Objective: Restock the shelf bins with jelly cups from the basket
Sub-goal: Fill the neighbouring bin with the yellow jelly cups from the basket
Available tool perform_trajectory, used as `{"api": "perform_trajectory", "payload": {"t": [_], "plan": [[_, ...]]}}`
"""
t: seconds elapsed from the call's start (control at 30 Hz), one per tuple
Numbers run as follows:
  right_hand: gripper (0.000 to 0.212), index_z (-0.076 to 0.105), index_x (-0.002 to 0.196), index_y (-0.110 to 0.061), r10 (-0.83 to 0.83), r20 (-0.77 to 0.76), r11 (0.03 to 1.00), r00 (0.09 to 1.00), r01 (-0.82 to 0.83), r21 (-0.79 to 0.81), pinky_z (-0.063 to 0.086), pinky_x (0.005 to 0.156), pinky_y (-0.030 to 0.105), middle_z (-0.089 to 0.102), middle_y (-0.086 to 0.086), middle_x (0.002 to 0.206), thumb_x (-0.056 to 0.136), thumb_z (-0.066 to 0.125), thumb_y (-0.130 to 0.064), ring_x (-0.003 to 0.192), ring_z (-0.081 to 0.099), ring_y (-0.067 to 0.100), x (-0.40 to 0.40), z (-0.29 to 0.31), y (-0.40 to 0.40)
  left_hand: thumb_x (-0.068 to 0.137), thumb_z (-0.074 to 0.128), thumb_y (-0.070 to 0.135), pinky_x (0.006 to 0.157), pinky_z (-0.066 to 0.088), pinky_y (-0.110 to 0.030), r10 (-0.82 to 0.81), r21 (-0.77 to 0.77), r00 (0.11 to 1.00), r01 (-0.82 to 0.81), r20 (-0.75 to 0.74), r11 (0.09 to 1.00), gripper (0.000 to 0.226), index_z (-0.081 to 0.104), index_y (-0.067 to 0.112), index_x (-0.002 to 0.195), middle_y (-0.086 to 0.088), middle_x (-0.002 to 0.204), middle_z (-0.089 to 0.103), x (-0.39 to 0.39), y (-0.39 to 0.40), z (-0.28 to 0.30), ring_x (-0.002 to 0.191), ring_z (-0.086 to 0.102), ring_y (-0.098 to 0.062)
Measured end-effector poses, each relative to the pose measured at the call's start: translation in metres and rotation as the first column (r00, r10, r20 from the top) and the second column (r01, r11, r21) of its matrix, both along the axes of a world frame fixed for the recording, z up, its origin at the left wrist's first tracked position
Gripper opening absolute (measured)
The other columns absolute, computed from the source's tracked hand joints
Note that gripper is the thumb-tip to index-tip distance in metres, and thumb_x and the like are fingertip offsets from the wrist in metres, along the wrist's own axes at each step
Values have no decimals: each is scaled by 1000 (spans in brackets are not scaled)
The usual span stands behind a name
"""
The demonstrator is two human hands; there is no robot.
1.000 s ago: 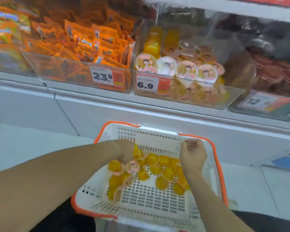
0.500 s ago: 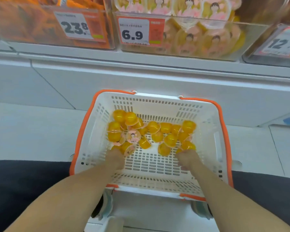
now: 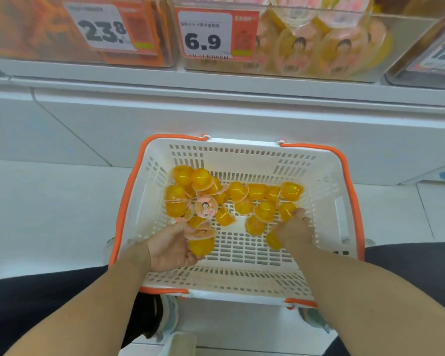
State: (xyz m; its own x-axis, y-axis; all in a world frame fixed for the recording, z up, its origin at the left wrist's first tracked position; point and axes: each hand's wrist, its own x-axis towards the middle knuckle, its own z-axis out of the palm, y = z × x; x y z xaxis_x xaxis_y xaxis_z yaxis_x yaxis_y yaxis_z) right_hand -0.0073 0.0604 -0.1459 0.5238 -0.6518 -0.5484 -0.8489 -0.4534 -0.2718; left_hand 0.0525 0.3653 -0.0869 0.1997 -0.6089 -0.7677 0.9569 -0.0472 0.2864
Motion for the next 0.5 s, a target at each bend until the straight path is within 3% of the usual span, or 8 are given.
{"api": "perform_trajectory", "payload": {"t": [0.07, 0.13, 0.23, 0.33, 0.4, 0.43, 0.5], "plan": [[80, 27, 144, -9, -112, -30, 985, 993, 115, 128, 44, 99, 46, 45, 18, 138, 82, 75, -27, 125, 49, 40, -2, 1, 7, 79, 65, 24, 69, 49, -35, 76, -56, 996, -78, -40, 995, 52, 52, 6, 125, -19, 101, 61, 0, -12, 12, 80, 60, -31], [80, 26, 147, 1, -162, -68, 955, 984, 174, 239, 42, 102, 43, 44, 20, 143, 85, 71, -22, 128, 48, 38, -10, -1, 16, 85, 57, 22, 64, 56, -36, 83, -48, 997, -82, 8, 995, 39, 55, 0, 117, -24, 100, 65, 4, -25, 27, 82, 67, -37], [89, 14, 154, 0, -53, -210, 970, 976, 100, 220, 42, 106, 36, 43, 14, 150, 91, 68, -31, 135, 47, 30, -26, -2, 32, 89, 51, 19, 55, 56, -30, -29, -12, 992, 31, 125, 999, 35, 61, -4, 113, -24, 107, 66, 13, -37, 47, 85, 70, -35], [67, 50, 136, -4, -5, -207, 948, 978, 70, 311, 54, 84, 35, 62, 14, 130, 83, 76, -37, 112, 63, 29, -10, 15, 40, 76, 64, 22, 56, 54, -32, -239, 81, 954, 228, 182, 970, 44, 61, -1, 113, -23, 105, 62, 32, -37, 68, 88, 65, -36], [49, 65, 115, -8, -131, -107, 843, 986, 167, 512, 55, 64, 34, 73, 12, 98, 80, 75, -40, 78, 68, 25, 13, 44, 45, 74, 67, 31, 60, 51, -34, -389, 158, 896, 361, 214, 919, 48, 62, 3, 113, -21, 110, 58, 51, -36, 90, 93, 58, -37], [38, 66, 105, -10, -197, -63, 741, 978, 190, 645, 50, 56, 32, 72, 10, 84, 82, 70, -41, 64, 64, 23, 27, 64, 47, 76, 66, 40, 64, 51, -35, -447, 211, 861, 403, 244, 891, 51, 63, 5, 112, -20, 113, 59, 61, -36, 104, 96, 56, -37], [32, 66, 96, -12, -265, 42, 511, 963, 103, 853, 38, 48, 26, 67, 9, 74, 90, 55, -41, 51, 52, 18, 55, 106, 52, 74, 65, 56, 79, 55, -45, -538, 363, 786, 426, 305, 828, 65, 65, 6, 117, -15, 119, 65, 82, -36, 136, 104, 60, -40]]}}
